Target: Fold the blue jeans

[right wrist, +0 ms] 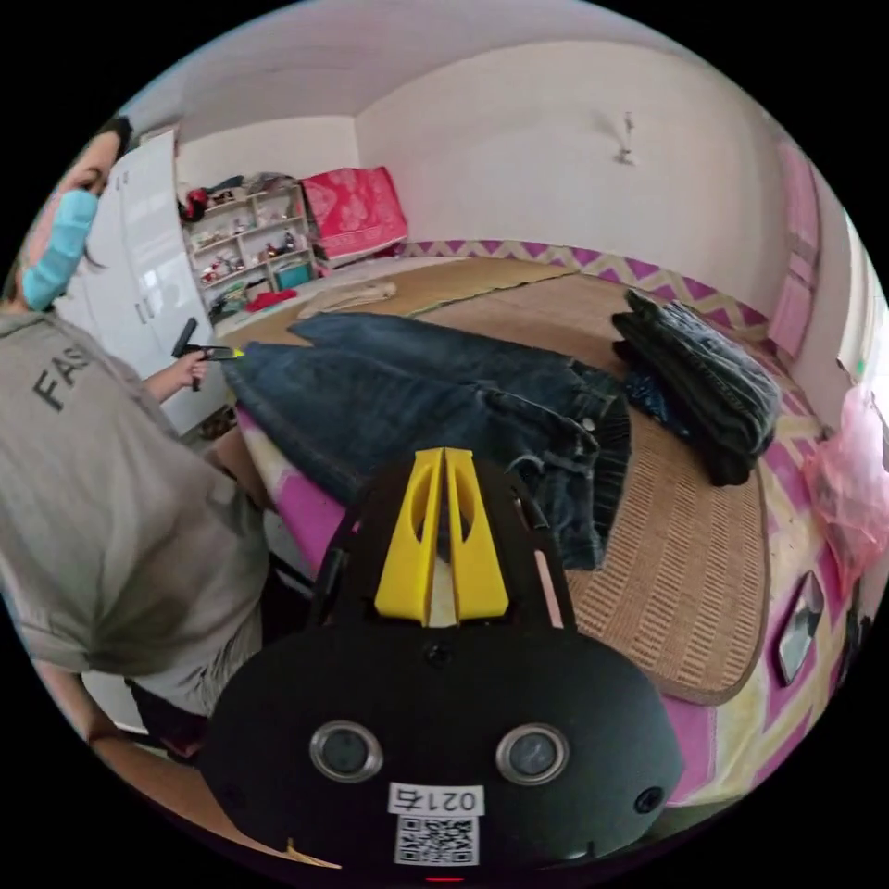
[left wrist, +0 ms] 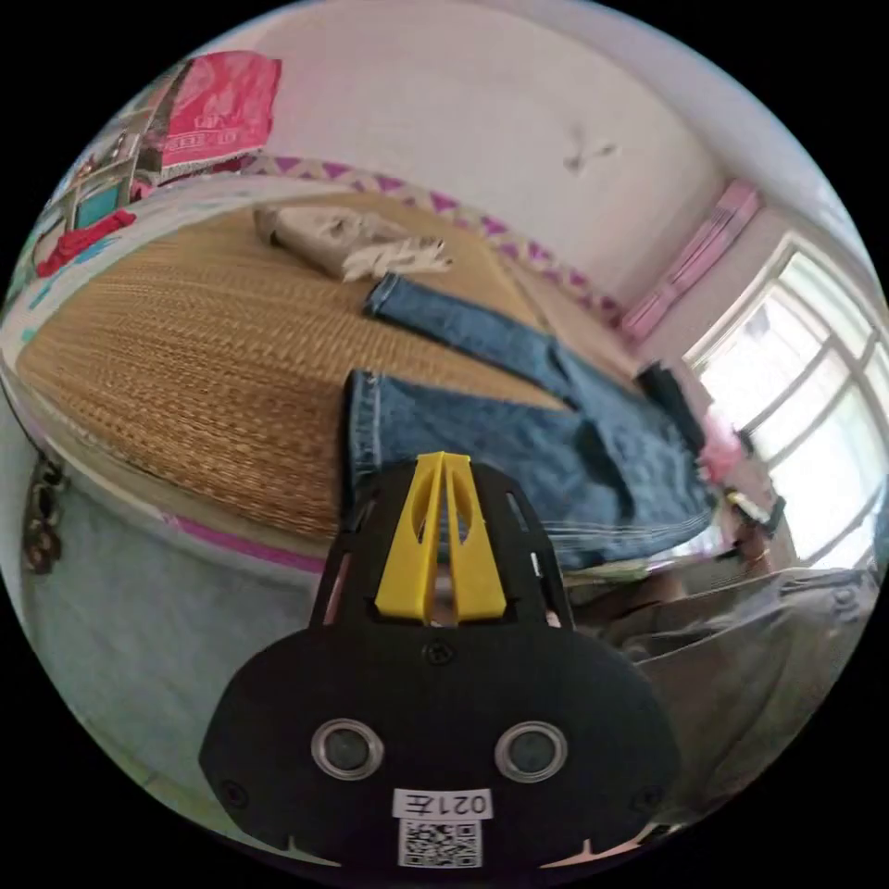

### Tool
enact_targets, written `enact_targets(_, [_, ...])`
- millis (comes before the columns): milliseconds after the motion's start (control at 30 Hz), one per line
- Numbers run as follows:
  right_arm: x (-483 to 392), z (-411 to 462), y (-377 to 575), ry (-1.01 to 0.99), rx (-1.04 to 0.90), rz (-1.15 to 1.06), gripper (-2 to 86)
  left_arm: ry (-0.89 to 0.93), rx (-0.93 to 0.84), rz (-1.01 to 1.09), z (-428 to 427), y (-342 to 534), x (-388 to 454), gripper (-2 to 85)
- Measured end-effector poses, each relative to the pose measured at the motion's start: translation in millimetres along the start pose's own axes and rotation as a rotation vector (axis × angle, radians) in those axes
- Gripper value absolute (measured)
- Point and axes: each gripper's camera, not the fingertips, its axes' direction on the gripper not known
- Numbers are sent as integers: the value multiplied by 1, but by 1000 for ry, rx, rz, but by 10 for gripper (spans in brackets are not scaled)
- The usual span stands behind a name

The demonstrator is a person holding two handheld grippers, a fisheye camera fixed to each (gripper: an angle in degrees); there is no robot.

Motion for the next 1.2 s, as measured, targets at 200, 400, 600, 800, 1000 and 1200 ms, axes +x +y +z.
enact_targets(200, [22,81,-16,192,-280,35,-9,-56,-118,65,7,-68,5,-9])
enact_targets(400, [15,73,-23,187,-311,105,-6,-135,-169,121,13,-120,14,-9])
enact_targets(600, [-4,64,-18,212,-266,66,-5,-102,-88,97,5,-125,28,-8])
enact_targets(800, [-24,63,-29,253,-300,48,-5,13,10,103,-17,-97,49,35])
enact_targets(1000, [-49,65,-38,312,-346,-5,-4,-171,-17,334,-19,-89,132,112])
enact_targets(1200, [-60,59,-33,306,-331,-1,-5,-150,7,305,-31,-86,148,114])
